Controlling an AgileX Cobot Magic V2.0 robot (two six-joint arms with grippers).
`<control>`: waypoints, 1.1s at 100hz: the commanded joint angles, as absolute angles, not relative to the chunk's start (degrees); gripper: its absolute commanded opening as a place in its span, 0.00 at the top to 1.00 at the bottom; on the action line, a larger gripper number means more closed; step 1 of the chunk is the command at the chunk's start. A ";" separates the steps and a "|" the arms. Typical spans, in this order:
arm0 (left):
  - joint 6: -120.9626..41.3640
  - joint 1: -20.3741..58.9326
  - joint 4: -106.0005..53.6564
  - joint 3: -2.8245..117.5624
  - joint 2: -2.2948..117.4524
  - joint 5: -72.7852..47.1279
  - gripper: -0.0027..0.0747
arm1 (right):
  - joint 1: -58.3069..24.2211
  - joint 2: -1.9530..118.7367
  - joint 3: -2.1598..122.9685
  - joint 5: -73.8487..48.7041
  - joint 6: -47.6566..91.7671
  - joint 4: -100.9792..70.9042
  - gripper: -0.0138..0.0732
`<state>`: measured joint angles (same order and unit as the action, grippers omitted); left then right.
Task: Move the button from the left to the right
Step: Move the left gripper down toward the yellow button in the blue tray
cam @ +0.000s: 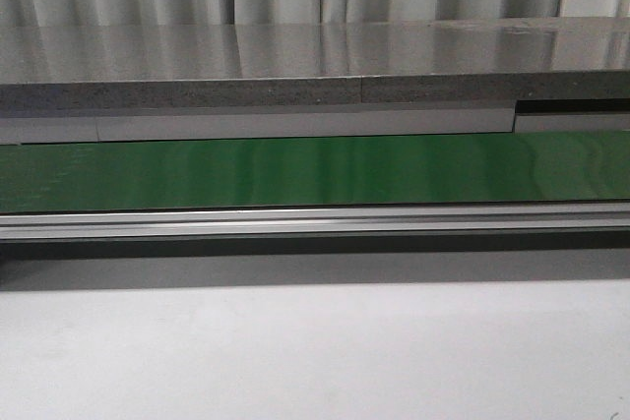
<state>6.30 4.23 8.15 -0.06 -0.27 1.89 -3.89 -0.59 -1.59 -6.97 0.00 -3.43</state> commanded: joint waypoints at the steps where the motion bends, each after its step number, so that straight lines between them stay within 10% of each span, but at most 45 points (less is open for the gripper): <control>1: 6.71 4.91 6.30 -0.92 -1.88 3.94 0.99 | -4.01 -1.83 -0.73 -2.24 0.40 -3.47 0.92; 110: 6.61 4.91 3.77 57.19 57.02 -52.46 0.99 | -4.01 -1.83 -0.73 -2.24 0.40 -3.47 0.92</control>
